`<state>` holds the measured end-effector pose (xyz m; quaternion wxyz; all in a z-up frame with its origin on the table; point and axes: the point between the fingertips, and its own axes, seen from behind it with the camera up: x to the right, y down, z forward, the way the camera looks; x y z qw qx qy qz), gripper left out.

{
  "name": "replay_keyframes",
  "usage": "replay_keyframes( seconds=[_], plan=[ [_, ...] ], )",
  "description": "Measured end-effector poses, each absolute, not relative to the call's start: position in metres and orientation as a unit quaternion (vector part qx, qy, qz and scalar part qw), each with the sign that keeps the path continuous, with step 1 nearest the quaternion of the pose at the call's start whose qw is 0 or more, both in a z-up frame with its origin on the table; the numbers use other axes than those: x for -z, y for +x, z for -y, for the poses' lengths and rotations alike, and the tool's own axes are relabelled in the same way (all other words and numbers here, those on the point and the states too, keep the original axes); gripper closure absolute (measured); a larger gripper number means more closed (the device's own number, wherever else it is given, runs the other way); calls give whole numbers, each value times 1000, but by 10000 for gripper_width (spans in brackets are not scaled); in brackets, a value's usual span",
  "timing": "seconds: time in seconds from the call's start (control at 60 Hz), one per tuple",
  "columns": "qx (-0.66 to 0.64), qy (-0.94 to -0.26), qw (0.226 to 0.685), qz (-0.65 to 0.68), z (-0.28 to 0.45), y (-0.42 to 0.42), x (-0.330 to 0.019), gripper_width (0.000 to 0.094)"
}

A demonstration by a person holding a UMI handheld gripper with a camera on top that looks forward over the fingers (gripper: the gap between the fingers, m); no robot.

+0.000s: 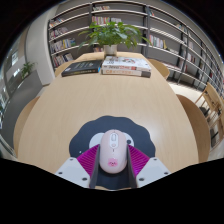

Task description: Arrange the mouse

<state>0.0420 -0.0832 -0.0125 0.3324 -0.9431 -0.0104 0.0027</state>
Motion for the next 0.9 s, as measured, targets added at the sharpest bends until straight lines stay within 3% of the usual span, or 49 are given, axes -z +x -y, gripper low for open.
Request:
replay_keyframes(
  seconds=[0.15, 0.567, 0.9],
  plan=[
    [20, -952, 306, 22, 93, 48, 5, 197],
    [25, -907, 419, -9, 151, 5, -178, 198],
    [17, -893, 449, -6, 208, -48, -222, 199]
  ],
)
